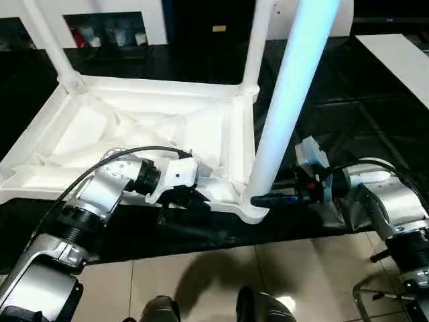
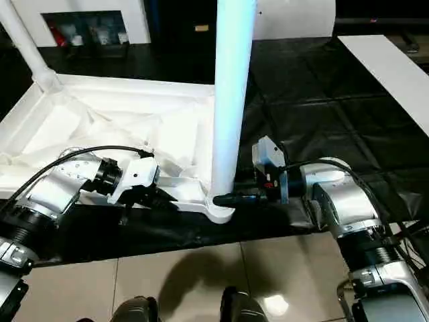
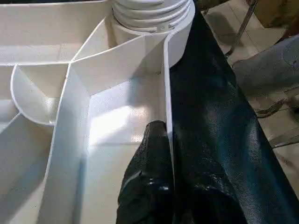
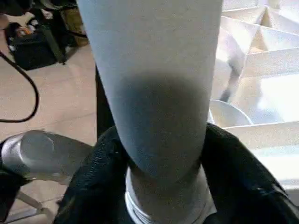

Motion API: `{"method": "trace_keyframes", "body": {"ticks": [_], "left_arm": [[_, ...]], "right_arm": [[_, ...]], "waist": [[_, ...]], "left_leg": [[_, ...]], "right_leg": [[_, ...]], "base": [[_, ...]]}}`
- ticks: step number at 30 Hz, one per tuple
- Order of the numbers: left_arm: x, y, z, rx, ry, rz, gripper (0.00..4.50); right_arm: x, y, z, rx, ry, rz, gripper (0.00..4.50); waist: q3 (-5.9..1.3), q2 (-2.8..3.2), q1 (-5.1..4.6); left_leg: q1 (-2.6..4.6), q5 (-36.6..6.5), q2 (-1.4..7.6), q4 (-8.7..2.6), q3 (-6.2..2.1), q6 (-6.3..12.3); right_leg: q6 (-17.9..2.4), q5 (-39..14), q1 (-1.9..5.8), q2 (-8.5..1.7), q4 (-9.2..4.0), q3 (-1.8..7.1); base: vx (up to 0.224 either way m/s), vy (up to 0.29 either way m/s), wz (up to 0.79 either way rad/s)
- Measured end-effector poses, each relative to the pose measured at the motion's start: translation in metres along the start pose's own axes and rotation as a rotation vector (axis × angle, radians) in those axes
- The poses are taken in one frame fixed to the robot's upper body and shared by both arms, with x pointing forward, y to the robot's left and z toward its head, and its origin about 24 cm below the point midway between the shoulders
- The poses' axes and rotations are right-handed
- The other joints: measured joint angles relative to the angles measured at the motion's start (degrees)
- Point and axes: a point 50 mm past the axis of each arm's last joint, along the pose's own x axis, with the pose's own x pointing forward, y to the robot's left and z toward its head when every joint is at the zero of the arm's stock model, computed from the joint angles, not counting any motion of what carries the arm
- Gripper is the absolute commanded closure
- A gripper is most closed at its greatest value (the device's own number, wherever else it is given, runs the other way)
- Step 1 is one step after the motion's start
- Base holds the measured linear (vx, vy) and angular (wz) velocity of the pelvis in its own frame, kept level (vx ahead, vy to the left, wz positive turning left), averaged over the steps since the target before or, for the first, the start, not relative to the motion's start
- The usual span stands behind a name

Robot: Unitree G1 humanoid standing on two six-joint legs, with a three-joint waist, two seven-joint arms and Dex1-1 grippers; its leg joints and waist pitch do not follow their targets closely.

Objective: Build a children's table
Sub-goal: Rotate leg to tighten

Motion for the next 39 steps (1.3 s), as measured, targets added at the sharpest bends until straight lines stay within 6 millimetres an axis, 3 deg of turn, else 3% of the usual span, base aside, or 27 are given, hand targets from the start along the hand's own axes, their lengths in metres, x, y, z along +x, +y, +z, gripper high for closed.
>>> {"method": "trace_keyframes", "body": {"ticks": [12,17,25,30,35,37,39], "left_arm": [[0.001,0.002,0.002,-0.021,-0.004,-0.015,4.50],[0.010,0.008,0.007,-0.120,-0.029,0.036,4.50],[0.019,0.024,0.008,-0.258,-0.030,0.238,4.50],[0.027,0.039,0.011,-0.355,-0.028,0.414,4.50],[0.044,0.046,0.020,-0.406,-0.034,0.545,4.50],[0.048,0.047,0.022,-0.407,-0.035,0.561,4.50],[0.050,0.046,0.024,-0.397,-0.035,0.556,4.50]], "right_arm": [[-0.001,-0.001,0.001,0.051,0.000,0.030,2.57],[-0.003,0.006,-0.001,0.127,-0.018,-0.108,2.57],[0.015,-0.007,-0.003,0.223,-0.101,-0.530,2.57],[0.047,-0.027,0.006,0.314,-0.160,-0.877,2.57],[0.067,-0.045,0.014,0.380,-0.176,-1.126,2.57],[0.069,-0.046,0.014,0.375,-0.178,-1.165,2.01],[0.067,-0.042,0.012,0.360,-0.201,-1.180,1.84]], "waist": [[0.00,0.00,0.43],[0.01,0.00,0.81],[0.03,0.00,-2.37],[-0.02,0.40,-4.46],[0.01,0.81,-5.47],[0.05,0.91,-5.59],[0.06,0.95,-5.61]], "left_leg": [[0.01,0.00,-0.01,0.00,0.00,0.00],[0.18,0.00,-0.04,0.01,0.04,-0.18],[0.17,0.07,-0.14,-0.04,0.05,-0.64],[0.06,0.10,0.07,-0.18,-0.13,-0.60],[0.74,-0.03,0.06,-0.41,-0.20,-0.40],[0.80,-0.11,-0.03,-0.41,-0.18,-0.28],[0.84,-0.24,-0.10,-0.43,-0.18,-0.08]], "right_leg": [[0.00,0.00,0.02,-0.01,-0.01,0.00],[0.02,-0.01,0.20,-0.07,-0.02,0.01],[0.08,0.02,0.23,-0.04,-0.60,-0.34],[0.09,0.03,0.74,-0.19,-2.05,-1.45],[0.09,0.03,1.59,-1.00,-3.05,-2.57],[0.09,0.03,1.77,-1.13,-3.11,-2.61],[0.09,0.03,1.85,-1.17,-3.11,-2.56]], "base": [[0.000,0.000,0.00],[0.000,0.000,0.00],[0.000,0.000,0.00],[0.000,0.000,0.00],[0.000,0.000,0.00],[0.000,0.000,0.00],[0.000,0.000,0.00]]}}
